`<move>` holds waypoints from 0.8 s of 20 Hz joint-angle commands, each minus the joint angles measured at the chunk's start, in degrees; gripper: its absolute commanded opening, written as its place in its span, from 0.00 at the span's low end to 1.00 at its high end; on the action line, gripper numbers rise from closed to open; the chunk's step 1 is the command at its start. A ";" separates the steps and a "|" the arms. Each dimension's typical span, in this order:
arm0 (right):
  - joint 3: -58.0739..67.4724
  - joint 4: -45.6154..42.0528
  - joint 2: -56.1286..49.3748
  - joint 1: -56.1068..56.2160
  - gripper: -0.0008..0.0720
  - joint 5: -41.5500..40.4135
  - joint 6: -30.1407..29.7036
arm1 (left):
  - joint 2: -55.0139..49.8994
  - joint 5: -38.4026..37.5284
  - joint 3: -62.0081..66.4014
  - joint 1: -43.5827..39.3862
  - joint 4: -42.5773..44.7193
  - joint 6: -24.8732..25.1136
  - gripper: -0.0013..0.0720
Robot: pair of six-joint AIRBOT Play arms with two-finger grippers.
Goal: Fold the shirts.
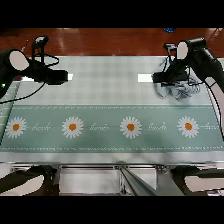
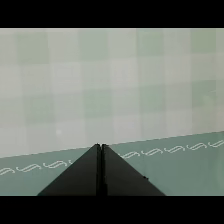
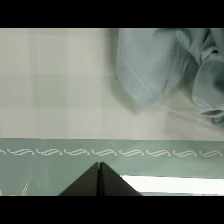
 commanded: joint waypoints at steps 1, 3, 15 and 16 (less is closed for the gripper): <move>-0.02 0.02 -0.04 0.04 0.05 0.02 0.00 | -0.04 0.02 -0.02 0.04 0.02 0.00 0.04; -0.02 0.02 -0.04 0.04 0.05 0.00 0.00 | -0.04 0.02 -0.02 0.04 0.02 0.00 0.04; -0.02 0.02 -0.04 0.04 0.05 -1.62 0.00 | -0.07 0.42 -0.02 0.04 0.02 0.00 0.04; -0.02 -0.46 -0.04 0.02 0.05 -4.46 -0.39 | -0.07 1.75 -0.02 0.04 0.04 0.00 0.04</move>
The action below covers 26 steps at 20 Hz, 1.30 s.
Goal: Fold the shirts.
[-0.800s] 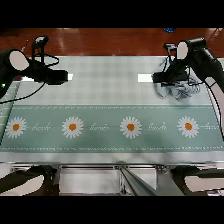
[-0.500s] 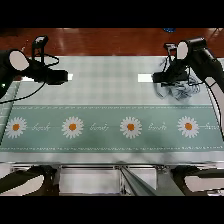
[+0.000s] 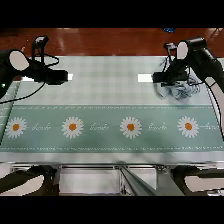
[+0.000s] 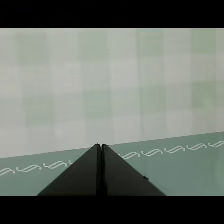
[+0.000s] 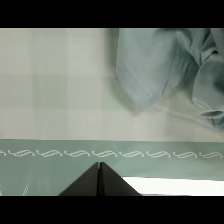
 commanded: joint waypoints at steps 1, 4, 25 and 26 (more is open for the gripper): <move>-0.02 -1.99 -0.04 0.02 0.05 -6.58 -0.52 | -0.02 3.76 -0.02 0.04 0.04 0.00 0.04; -0.02 -10.88 -0.09 -0.02 0.21 -18.88 -0.55 | -0.59 9.84 -0.02 0.04 0.04 0.00 0.11; 0.17 16.68 -16.63 -22.53 0.05 -16.33 -12.28 | -6.12 6.56 5.29 1.36 0.04 1.44 0.71; 0.63 18.51 -15.43 -21.57 0.05 -14.29 -15.28 | -5.22 2.64 7.28 2.21 0.04 2.01 0.71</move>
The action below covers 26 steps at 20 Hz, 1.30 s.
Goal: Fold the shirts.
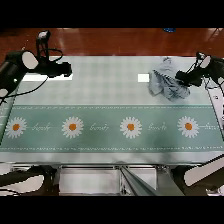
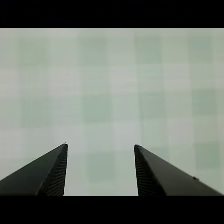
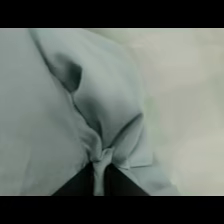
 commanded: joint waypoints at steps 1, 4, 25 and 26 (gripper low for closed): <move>1.01 7.89 2.21 2.84 0.05 7.13 -10.16 | 2.64 -12.37 5.22 2.36 0.02 1.99 0.71; 4.63 8.85 11.34 5.35 0.05 4.72 -10.51 | 10.67 -20.94 2.45 4.24 0.02 2.29 0.71; 9.14 13.44 38.18 40.37 0.05 5.42 -12.57 | 50.47 -6.62 -35.76 4.11 -8.63 -4.02 0.71; 4.94 14.82 36.83 42.58 0.05 3.34 -12.41 | 50.49 -6.62 -35.76 4.11 -8.61 -4.04 0.71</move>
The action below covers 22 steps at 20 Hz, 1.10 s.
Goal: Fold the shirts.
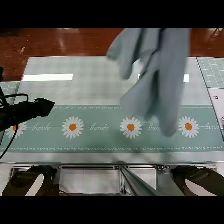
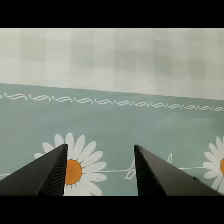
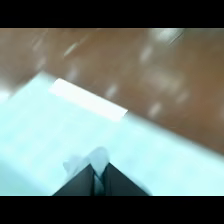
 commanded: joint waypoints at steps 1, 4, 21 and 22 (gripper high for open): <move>-14.05 3.54 -3.69 9.35 0.05 -4.61 1.62 | 0.20 1.22 -0.31 0.02 -0.61 -0.17 0.71; -22.51 9.38 -12.04 14.67 0.05 -12.35 3.72 | 0.20 1.20 -0.33 0.02 -0.63 -1.22 0.71; -51.76 2.56 8.20 -34.36 0.57 -3.65 9.84 | -11.54 -6.73 -13.22 21.66 -25.62 10.32 0.71; -58.16 5.51 10.88 -35.47 0.57 -5.27 8.09 | -15.34 -8.04 -15.10 20.92 -31.19 13.75 0.71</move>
